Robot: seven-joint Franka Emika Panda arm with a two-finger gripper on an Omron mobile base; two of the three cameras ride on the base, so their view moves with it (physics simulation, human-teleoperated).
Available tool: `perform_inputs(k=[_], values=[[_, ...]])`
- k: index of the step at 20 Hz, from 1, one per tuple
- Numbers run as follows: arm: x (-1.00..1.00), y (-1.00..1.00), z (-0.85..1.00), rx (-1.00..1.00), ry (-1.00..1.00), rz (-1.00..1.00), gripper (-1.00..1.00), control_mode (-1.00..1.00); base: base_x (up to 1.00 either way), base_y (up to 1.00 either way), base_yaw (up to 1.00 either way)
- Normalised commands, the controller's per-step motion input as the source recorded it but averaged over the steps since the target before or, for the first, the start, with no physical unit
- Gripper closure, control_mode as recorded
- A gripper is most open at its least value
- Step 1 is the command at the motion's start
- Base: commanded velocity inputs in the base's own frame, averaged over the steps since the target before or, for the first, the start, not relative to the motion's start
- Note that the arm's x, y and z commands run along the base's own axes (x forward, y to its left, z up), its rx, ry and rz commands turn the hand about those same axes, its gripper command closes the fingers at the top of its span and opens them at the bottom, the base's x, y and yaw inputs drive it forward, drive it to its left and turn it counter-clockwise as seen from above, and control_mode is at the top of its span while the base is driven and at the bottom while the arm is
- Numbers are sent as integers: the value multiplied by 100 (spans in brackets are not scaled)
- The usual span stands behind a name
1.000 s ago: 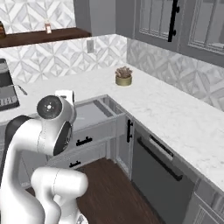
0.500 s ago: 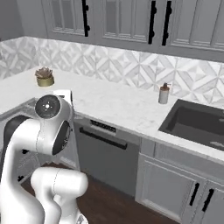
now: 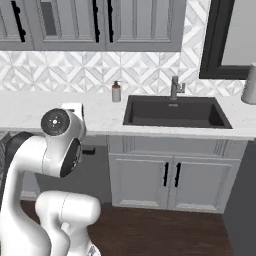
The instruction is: Take a straw from the drawer in front and place it inside the glass cup on the dining counter.
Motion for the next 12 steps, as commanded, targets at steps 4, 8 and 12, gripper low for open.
perform_inputs(k=[4,8,12], values=[[0,0,0,0,0,0,100,100,-74,-32,-54],[0,0,0,0,0,0,100,100,-71,-52,-44],[0,0,0,0,0,0,100,100,-52,-94,-29]])
